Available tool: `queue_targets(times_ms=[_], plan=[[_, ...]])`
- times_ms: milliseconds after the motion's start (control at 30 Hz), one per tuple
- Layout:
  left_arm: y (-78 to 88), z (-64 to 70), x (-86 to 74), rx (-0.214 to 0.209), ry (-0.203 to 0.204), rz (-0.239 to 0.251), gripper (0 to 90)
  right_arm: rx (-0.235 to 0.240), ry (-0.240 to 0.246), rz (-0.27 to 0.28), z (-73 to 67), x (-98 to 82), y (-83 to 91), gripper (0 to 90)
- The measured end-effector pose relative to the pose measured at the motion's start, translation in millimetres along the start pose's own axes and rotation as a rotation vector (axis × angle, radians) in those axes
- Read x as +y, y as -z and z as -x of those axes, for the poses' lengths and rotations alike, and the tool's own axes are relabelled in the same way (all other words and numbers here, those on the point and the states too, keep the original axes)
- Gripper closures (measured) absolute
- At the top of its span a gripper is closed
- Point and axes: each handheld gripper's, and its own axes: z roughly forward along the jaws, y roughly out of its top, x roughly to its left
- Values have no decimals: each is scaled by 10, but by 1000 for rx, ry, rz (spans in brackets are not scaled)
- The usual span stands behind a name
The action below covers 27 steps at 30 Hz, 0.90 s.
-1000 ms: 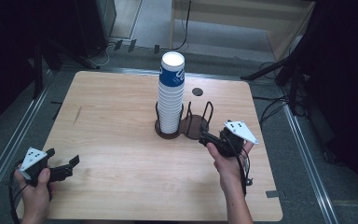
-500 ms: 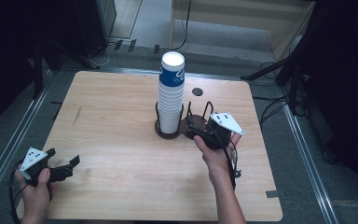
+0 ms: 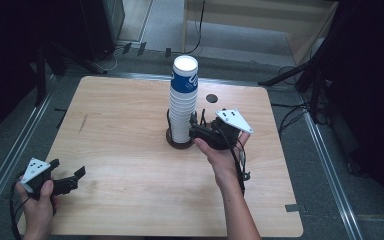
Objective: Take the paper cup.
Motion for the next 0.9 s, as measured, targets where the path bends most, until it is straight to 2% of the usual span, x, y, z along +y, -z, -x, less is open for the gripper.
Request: queue_targets(times_ms=[133,300,733,900], plan=[[-2,1,0,1,0,1,14,6,21,7,-75,55,-52,31],[-2,1,-1,0,3,0,14,6,20,10,-115,101,-120,31],[-6,-3,1,-8,7,0,14,30,40,31,-323,285,-288,35],[-11,-1,3,-8,10,-1,14,20,48,29,-396,321,-390,50]])
